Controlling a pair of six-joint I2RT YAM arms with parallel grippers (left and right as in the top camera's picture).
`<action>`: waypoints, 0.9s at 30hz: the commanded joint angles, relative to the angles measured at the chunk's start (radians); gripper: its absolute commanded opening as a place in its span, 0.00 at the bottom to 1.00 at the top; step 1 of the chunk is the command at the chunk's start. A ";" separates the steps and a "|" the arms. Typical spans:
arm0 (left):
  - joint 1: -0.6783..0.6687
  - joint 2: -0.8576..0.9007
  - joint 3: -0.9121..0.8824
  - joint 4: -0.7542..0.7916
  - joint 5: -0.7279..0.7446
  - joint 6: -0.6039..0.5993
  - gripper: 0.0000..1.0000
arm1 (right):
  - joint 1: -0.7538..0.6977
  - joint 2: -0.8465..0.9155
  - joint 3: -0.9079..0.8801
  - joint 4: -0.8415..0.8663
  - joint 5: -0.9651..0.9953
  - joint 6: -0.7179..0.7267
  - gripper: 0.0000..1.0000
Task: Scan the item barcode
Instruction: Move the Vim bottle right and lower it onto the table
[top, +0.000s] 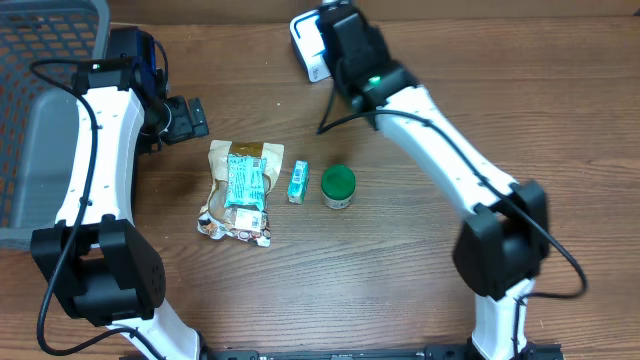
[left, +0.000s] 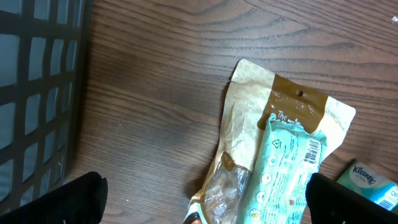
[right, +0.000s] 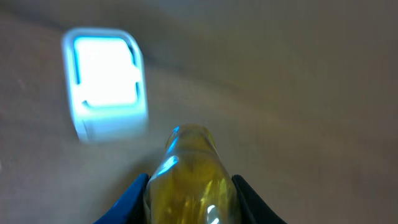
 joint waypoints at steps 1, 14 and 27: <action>-0.006 -0.006 -0.005 0.000 0.007 0.015 1.00 | -0.086 -0.047 0.015 -0.127 -0.058 0.272 0.04; -0.006 -0.006 -0.005 0.000 0.008 0.015 1.00 | -0.500 -0.047 0.014 -0.520 -0.479 0.356 0.04; -0.006 -0.006 -0.005 0.000 0.008 0.015 0.99 | -0.549 -0.046 -0.081 -0.523 -0.478 0.345 0.09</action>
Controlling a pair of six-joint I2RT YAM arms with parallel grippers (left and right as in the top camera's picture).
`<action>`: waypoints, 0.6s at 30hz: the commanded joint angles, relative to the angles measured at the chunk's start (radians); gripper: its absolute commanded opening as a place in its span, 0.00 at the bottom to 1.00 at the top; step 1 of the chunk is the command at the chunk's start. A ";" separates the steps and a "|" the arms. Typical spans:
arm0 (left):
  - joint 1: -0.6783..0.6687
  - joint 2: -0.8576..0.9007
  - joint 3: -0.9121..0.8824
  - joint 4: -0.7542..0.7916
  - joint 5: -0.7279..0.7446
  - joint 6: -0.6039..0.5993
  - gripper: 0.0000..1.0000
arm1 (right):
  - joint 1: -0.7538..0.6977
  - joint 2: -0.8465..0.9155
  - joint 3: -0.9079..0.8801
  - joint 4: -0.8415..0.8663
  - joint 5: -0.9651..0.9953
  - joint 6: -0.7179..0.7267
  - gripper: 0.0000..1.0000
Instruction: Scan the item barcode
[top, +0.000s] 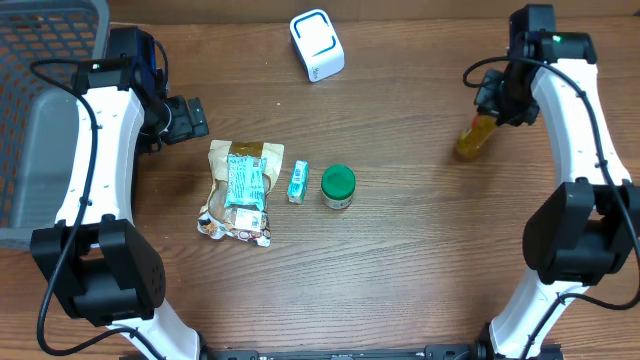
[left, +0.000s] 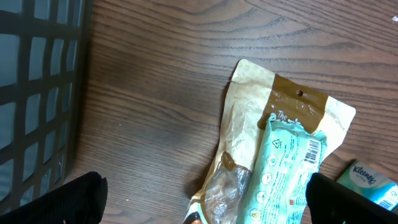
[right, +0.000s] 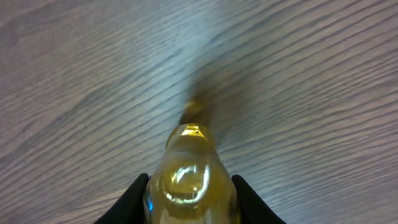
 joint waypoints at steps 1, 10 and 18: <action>-0.006 -0.006 -0.005 0.000 0.007 0.015 0.99 | 0.013 -0.025 -0.053 0.037 -0.013 0.000 0.10; -0.006 -0.006 -0.005 0.001 0.007 0.015 0.99 | 0.015 -0.025 -0.132 0.116 -0.013 0.000 0.34; -0.006 -0.006 -0.005 0.000 0.007 0.015 1.00 | 0.017 -0.026 -0.132 0.104 -0.012 -0.001 0.76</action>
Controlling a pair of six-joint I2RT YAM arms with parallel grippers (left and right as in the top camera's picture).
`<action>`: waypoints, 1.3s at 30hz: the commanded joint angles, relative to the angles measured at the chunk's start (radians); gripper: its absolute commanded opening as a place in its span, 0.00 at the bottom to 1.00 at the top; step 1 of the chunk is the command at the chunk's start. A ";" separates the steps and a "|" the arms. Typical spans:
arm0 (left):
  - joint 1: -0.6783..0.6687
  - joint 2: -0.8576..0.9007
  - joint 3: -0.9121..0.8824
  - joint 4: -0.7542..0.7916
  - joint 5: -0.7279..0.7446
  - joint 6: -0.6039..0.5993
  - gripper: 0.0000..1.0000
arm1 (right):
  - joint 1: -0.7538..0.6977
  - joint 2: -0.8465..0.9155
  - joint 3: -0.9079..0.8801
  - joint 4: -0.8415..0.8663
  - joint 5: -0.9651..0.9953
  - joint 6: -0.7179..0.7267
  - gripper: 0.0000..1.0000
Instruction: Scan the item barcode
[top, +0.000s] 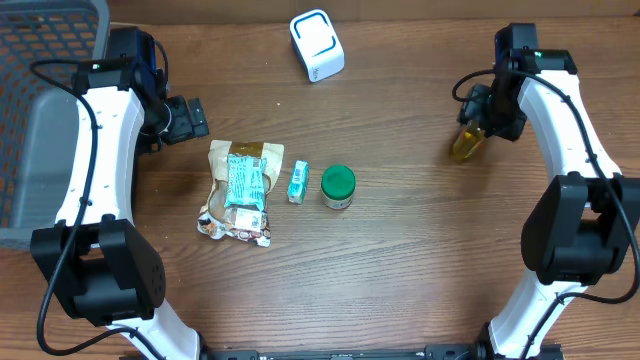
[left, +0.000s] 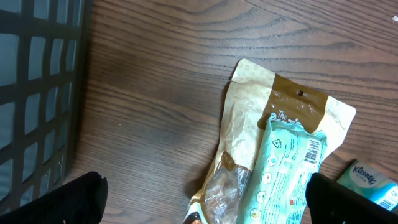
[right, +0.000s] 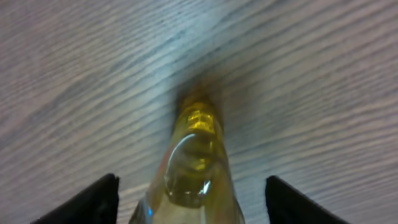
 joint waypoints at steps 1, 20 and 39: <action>-0.006 -0.006 -0.005 0.001 0.008 0.015 1.00 | 0.005 -0.025 -0.008 0.009 0.004 -0.004 0.79; -0.006 -0.006 -0.005 0.001 0.007 0.015 1.00 | 0.063 -0.174 0.151 0.041 -0.165 -0.087 0.82; -0.006 -0.006 -0.005 0.000 0.007 0.015 1.00 | 0.465 -0.171 0.105 -0.070 -0.229 0.092 1.00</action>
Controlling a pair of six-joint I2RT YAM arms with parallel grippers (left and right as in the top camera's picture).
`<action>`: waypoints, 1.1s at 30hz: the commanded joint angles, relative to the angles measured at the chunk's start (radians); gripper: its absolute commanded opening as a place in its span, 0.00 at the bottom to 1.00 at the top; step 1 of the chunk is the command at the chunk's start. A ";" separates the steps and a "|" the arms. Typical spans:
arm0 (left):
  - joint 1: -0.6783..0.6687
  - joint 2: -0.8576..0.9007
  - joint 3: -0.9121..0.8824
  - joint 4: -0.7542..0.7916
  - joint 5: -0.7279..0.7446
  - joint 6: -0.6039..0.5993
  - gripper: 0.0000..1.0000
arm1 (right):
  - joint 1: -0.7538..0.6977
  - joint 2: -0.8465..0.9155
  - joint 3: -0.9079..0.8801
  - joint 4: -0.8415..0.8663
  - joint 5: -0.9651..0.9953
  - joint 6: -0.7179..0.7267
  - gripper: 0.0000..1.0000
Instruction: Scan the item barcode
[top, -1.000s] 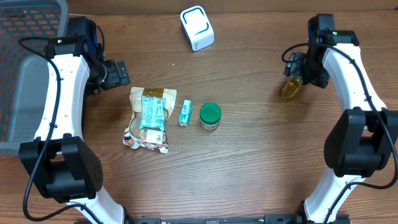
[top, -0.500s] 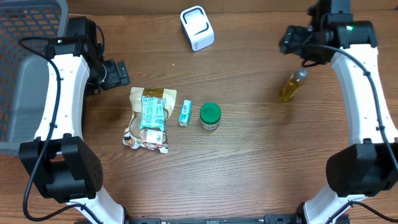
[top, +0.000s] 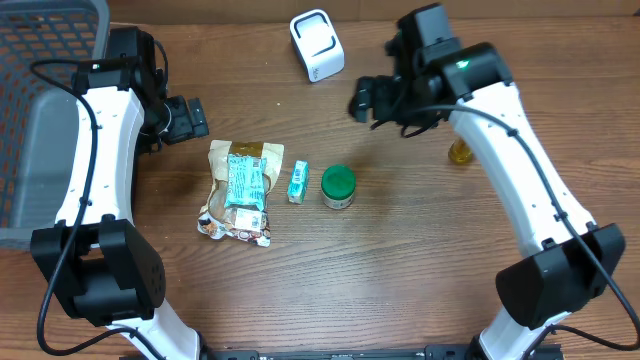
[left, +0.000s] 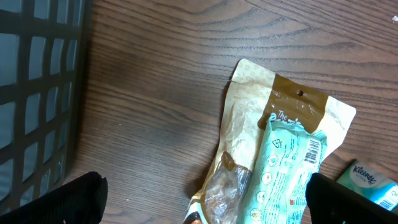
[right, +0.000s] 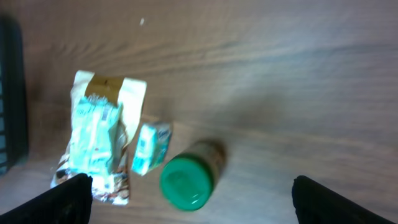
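Observation:
The white barcode scanner (top: 317, 45) stands at the back middle. A yellow bottle (top: 460, 152) stands alone at the right. My right gripper (top: 385, 100) hangs open and empty over the middle of the table. In its wrist view the gripper (right: 191, 200) is above the green-lidded jar (right: 186, 182), with the Kleenex pack (right: 149, 148) and the snack bag (right: 99, 134) to the jar's left. My left gripper (top: 188, 118) is open at the left. In its wrist view the gripper (left: 205, 202) looks down on the snack bag (left: 249, 149) and the teal packet (left: 286, 177) lying on the bag.
A dark mesh basket (top: 45, 110) fills the far left edge, and also shows as the basket (left: 37, 93) in the left wrist view. The jar (top: 338, 186), Kleenex pack (top: 298, 182) and snack bag (top: 240, 190) lie in a row left of centre.
My right gripper was open around the yellow bottle at the right. It is now over the middle of the table above the green-lidded jar, and the bottle stands alone. The left arm is unchanged.
My right gripper first held the yellow bottle beside the scanner at the back. Then it held the bottle at the right side of the table. Then its jaws stood open around the bottle there. Now the gripper is empty above the jar. The left arm never moved.

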 joint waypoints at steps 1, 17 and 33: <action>-0.006 -0.006 -0.005 0.000 0.007 0.015 1.00 | 0.053 -0.006 -0.031 -0.016 0.002 0.067 1.00; -0.006 -0.006 -0.005 0.001 0.007 0.015 1.00 | 0.101 -0.006 -0.090 -0.005 0.013 0.069 1.00; -0.006 -0.006 -0.005 0.001 0.007 0.015 1.00 | 0.101 -0.006 -0.090 -0.005 0.013 0.069 1.00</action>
